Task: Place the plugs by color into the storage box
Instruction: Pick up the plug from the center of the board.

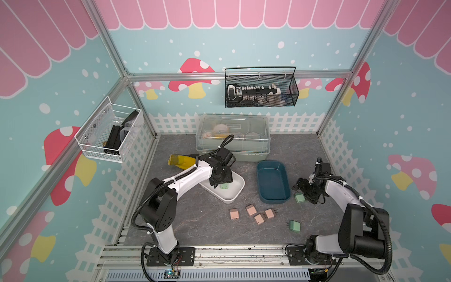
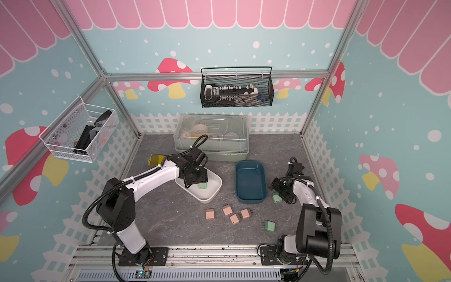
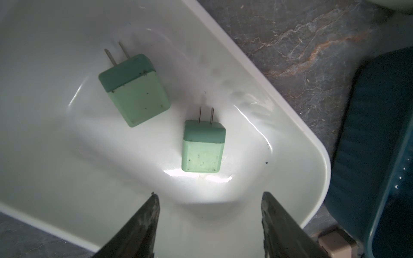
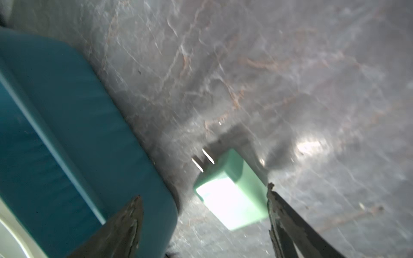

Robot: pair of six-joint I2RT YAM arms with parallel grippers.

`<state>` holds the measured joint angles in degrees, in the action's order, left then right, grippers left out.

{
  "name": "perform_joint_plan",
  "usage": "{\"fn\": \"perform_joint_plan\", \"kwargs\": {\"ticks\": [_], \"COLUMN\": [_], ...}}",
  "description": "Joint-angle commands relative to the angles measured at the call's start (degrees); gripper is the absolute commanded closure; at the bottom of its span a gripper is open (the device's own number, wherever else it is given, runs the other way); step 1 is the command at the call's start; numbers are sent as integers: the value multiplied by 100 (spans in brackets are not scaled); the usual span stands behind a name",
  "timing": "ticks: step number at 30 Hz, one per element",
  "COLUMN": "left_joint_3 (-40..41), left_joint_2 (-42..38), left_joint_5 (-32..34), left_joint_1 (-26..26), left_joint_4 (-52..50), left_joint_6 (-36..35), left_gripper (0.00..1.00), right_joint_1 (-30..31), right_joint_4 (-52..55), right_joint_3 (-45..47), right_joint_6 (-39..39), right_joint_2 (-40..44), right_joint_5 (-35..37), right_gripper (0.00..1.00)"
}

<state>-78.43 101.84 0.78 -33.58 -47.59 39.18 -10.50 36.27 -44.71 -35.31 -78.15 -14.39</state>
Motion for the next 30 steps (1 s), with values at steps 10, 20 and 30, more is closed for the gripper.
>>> {"fn": "perform_joint_plan", "kwargs": {"ticks": [10,20,30], "left_joint_3": [-541,-524,-191], "left_joint_2": [405,398,122], "left_joint_5": [-78,-29,116], "left_joint_1": [-117,-116,-27], "left_joint_4": [22,13,13], "left_joint_6": [43,88,23], "left_gripper": [31,31,31], "right_joint_1": [82,225,308], "right_joint_4": [324,475,712], "right_joint_3": [391,89,-443], "right_joint_6": [277,623,1050], "right_joint_2": [286,102,-115], "right_joint_5": [508,943,1318], "right_gripper": [19,22,18]}}
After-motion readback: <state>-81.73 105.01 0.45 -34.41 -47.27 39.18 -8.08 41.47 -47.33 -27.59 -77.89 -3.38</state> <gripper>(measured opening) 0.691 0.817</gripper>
